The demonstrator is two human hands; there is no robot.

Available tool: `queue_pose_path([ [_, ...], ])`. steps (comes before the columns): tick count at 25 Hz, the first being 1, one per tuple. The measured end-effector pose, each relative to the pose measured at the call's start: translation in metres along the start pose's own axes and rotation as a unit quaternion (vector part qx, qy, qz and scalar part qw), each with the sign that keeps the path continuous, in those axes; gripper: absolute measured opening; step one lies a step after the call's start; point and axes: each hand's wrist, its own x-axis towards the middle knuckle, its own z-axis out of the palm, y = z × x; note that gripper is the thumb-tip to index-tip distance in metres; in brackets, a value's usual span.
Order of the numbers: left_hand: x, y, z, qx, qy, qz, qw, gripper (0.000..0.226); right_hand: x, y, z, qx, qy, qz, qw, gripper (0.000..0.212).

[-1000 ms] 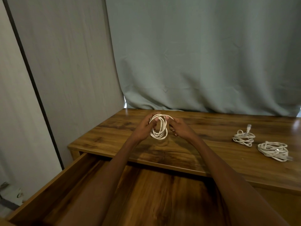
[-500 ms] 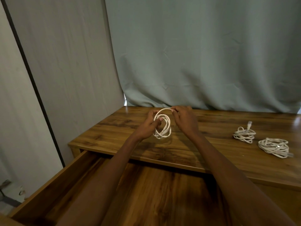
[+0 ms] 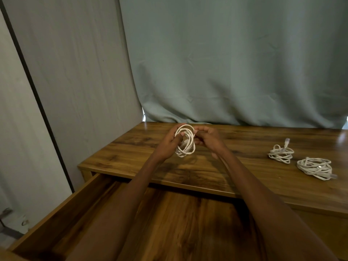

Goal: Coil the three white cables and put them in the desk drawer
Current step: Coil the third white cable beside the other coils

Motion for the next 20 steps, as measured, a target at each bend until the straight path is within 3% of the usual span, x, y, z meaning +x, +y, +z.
queue_pose_path([
  [10,0.000,-0.001,0.001,-0.158,-0.018,-0.068,0.985,0.031,-0.002,0.007,-0.003,0.131,-0.058,0.079,0.987,0.031],
  [15,-0.001,-0.002,0.004,-0.090,0.015,-0.039,0.995,0.035,-0.011,0.005,0.004,0.138,-0.072,0.068,0.985,0.027],
  [20,0.002,-0.008,0.009,0.010,0.068,0.002,0.998,0.045,-0.015,0.003,0.011,0.014,-0.023,0.068,0.997,0.027],
])
